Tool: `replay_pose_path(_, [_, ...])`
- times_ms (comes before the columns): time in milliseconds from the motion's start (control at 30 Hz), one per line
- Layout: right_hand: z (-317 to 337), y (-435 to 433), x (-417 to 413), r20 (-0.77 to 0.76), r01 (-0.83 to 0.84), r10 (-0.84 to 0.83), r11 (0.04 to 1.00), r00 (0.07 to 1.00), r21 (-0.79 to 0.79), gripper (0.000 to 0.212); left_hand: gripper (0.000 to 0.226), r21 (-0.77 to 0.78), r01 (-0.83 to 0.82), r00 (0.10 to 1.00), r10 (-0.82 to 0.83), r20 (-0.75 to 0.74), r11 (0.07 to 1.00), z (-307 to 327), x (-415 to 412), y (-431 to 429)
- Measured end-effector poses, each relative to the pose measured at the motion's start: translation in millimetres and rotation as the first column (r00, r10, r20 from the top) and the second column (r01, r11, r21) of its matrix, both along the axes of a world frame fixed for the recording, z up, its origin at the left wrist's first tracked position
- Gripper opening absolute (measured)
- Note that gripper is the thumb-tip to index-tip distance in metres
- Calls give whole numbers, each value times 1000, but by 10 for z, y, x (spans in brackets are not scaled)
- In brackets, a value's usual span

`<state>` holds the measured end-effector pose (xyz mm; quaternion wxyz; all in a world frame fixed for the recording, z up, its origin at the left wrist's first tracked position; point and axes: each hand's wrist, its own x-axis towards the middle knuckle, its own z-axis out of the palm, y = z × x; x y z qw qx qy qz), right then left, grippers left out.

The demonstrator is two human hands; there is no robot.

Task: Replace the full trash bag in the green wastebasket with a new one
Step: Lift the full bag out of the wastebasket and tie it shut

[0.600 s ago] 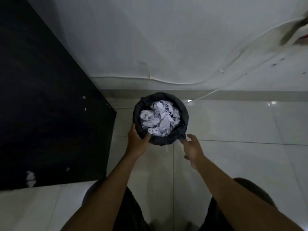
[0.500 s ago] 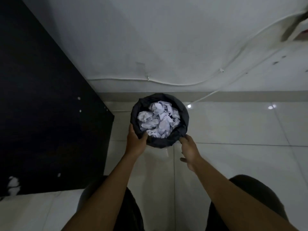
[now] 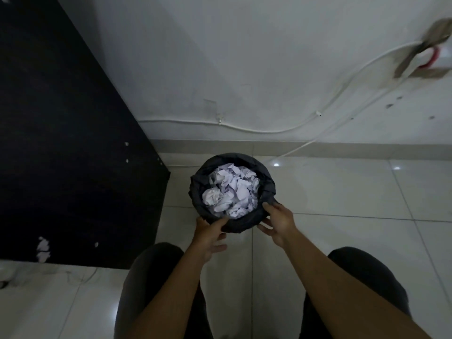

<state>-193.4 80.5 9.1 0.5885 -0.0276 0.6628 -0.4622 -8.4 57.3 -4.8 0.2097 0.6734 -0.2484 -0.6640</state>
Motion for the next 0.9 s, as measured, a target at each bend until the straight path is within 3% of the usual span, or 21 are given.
replay_pose_path(100, [17, 66, -53, 42, -22, 23, 999, 999, -29, 8, 45, 21, -115, 992, 116, -56, 993, 35, 149, -71])
replay_pose_path(233, [-14, 55, -132, 32, -96, 96, 995, 995, 5, 15, 29, -120, -298, 954, 294, -53, 947, -29, 279, -204])
replay_pose_path(367, [-56, 79, -231, 31, -219, 218, 973, 976, 72, 28, 39, -96, -271, 963, 268, -38, 958, -41, 301, -306])
replay_pose_path(467, [-38, 92, -335, 61, -297, 292, 948, 954, 115, 20, 33, -68, -203, 979, 203, -17, 977, -17, 339, -365])
replay_pose_path(533, [-42, 70, -401, 80, -282, 274, 952, 958, 118, 17, 27, -14, -140, 990, 140, -8, 990, 1, 360, -375])
replay_pose_path(700, [-117, -92, -448, 202, -164, 136, 978, 970, 129, 43, 18, 51, -127, 992, 127, 11, 991, -24, 391, -414])
replay_pose_path(900, [-236, -345, -526, 215, -94, 44, 970, 976, 225, 53, 41, -11, -181, 983, 180, -30, 983, -98, 393, -691])
